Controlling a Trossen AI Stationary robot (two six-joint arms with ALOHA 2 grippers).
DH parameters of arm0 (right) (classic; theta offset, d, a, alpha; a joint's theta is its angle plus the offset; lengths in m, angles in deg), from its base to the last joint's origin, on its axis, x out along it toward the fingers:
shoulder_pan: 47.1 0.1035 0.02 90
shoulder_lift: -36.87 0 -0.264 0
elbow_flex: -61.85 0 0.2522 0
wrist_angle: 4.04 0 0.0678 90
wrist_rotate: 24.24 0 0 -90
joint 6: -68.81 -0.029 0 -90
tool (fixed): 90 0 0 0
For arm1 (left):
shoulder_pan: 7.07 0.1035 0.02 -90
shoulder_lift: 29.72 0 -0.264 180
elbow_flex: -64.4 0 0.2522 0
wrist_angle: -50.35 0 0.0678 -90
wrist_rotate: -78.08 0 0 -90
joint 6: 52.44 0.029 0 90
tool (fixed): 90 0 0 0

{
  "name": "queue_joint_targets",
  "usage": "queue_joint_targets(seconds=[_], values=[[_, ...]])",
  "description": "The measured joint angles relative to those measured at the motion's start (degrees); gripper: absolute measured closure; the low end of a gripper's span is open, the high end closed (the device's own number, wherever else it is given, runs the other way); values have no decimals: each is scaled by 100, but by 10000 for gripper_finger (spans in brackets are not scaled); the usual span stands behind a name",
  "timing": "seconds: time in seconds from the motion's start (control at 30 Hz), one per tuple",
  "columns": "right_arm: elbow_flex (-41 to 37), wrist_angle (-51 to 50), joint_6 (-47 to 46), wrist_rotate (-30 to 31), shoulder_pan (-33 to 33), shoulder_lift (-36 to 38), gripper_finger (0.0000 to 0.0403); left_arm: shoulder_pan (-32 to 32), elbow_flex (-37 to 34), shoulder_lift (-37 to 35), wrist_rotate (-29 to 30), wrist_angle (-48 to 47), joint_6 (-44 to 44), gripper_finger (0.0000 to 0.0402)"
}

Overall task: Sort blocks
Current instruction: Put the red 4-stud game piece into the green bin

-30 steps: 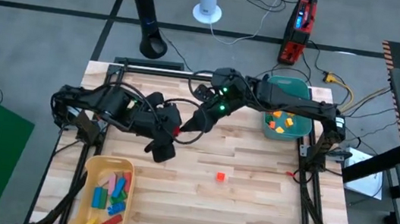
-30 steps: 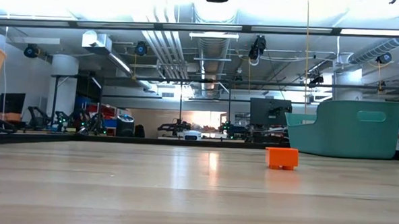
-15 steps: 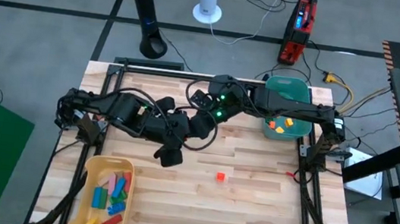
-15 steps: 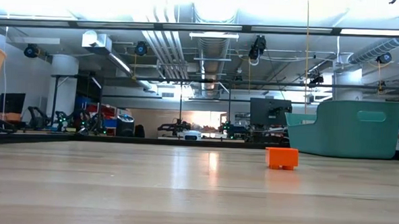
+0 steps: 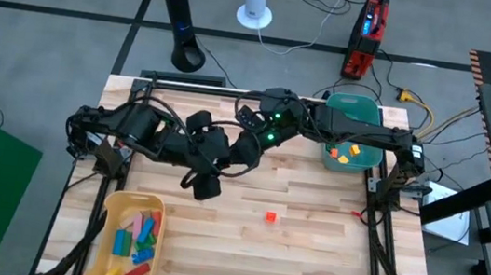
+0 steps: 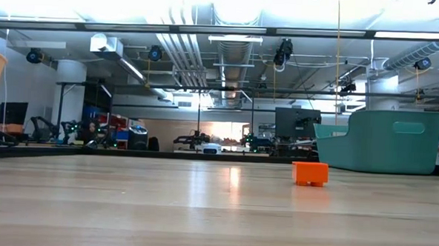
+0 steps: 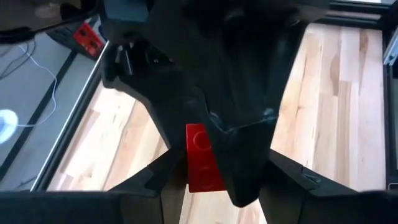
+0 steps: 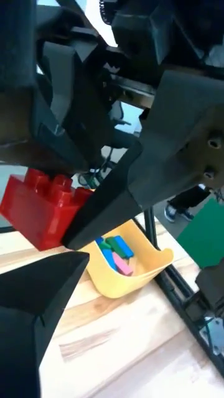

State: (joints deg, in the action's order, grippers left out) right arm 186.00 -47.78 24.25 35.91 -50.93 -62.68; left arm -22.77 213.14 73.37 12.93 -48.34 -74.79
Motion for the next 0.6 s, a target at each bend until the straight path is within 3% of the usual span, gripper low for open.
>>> queue_joint_targets(seconds=[0.47, 0.6], values=[[133, -208, 184, -72, -47, -2, 311, -2, -2, -15, 168, 66, -128, 246], [139, -297, 175, -231, -169, 0, 317, 9, -2, -17, 190, 20, -155, 231]])
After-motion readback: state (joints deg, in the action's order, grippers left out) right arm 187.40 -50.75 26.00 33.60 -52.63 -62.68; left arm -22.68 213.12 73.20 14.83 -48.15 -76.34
